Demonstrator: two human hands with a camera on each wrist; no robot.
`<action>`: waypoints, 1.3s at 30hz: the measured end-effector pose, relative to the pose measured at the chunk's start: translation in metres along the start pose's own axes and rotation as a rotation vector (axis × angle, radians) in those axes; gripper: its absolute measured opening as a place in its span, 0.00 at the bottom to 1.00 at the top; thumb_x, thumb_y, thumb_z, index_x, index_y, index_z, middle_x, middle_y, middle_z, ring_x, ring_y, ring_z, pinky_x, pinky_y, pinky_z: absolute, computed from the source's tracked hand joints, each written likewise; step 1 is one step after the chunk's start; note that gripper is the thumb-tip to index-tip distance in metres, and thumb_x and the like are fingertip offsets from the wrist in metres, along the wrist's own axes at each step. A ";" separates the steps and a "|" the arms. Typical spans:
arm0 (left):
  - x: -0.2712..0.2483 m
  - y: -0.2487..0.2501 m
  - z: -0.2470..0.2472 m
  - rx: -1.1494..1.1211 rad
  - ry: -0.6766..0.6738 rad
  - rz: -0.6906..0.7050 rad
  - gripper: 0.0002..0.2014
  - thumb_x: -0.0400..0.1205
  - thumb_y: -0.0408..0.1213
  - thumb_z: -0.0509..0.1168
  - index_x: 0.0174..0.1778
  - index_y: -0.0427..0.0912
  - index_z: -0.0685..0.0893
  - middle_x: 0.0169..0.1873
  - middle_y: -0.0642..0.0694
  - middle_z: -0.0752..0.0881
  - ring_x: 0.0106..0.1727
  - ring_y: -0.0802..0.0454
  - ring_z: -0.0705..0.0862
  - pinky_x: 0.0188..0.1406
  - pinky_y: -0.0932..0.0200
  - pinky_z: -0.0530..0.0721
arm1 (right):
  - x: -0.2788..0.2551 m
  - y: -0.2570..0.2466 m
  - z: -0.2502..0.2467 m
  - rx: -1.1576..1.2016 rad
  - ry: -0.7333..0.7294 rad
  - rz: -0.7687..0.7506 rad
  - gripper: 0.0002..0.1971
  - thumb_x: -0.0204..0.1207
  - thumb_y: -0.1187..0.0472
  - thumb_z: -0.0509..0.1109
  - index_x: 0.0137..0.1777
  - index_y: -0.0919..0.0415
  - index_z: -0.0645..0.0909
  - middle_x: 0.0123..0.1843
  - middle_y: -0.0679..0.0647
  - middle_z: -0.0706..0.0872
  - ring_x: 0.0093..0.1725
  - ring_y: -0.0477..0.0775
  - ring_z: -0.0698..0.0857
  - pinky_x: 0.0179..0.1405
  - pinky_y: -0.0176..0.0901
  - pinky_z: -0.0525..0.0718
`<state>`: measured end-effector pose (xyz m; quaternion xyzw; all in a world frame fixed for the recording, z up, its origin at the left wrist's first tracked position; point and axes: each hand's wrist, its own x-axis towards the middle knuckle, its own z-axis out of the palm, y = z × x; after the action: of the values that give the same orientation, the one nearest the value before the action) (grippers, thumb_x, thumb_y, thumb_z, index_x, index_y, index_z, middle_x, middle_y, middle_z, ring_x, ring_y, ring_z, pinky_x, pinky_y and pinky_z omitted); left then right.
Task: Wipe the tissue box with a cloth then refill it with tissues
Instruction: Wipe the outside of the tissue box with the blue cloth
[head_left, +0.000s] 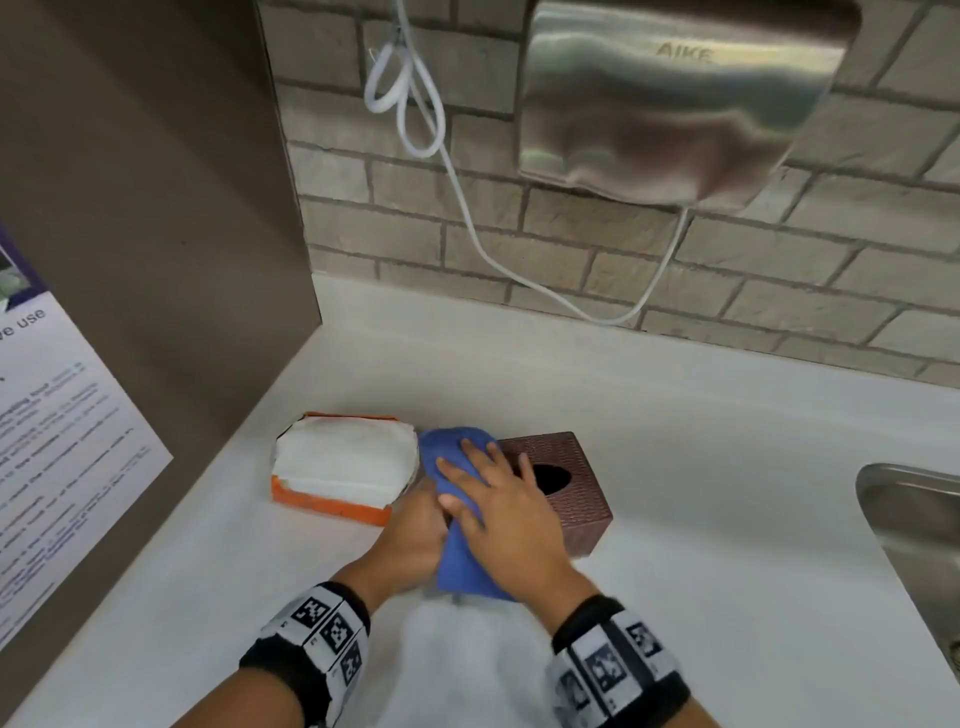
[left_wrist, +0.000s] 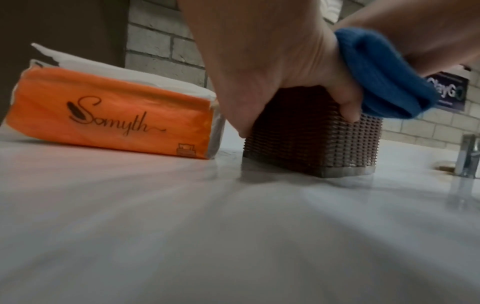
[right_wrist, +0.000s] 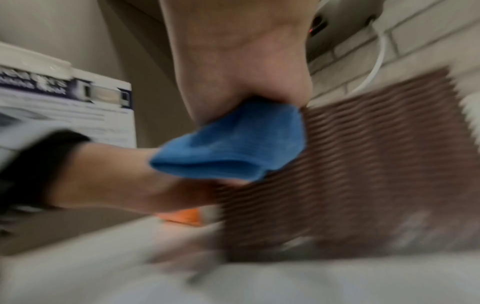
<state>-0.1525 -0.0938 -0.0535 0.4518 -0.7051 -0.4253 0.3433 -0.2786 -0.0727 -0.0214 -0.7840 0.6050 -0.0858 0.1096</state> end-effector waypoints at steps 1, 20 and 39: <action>0.000 -0.001 -0.001 0.036 -0.012 0.018 0.28 0.72 0.39 0.75 0.63 0.63 0.70 0.59 0.70 0.76 0.61 0.82 0.74 0.59 0.80 0.72 | 0.001 0.016 -0.006 -0.020 0.001 0.012 0.30 0.78 0.39 0.41 0.77 0.43 0.69 0.81 0.50 0.67 0.80 0.57 0.65 0.80 0.60 0.55; 0.002 -0.005 -0.001 0.014 -0.059 -0.079 0.28 0.66 0.34 0.79 0.59 0.51 0.75 0.44 0.67 0.78 0.49 0.76 0.81 0.45 0.81 0.72 | -0.063 0.008 0.026 0.007 0.100 0.004 0.37 0.59 0.57 0.83 0.70 0.46 0.75 0.73 0.51 0.79 0.73 0.57 0.76 0.73 0.41 0.71; 0.009 -0.015 0.002 0.048 -0.042 -0.018 0.45 0.58 0.43 0.83 0.68 0.60 0.67 0.61 0.66 0.78 0.63 0.70 0.78 0.58 0.79 0.75 | 0.009 0.016 -0.007 -0.128 0.074 0.233 0.28 0.78 0.42 0.46 0.74 0.46 0.73 0.77 0.59 0.75 0.76 0.64 0.72 0.76 0.55 0.68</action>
<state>-0.1524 -0.1046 -0.0668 0.4572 -0.7182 -0.4205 0.3137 -0.2930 -0.0862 -0.0195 -0.7100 0.6999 -0.0624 0.0461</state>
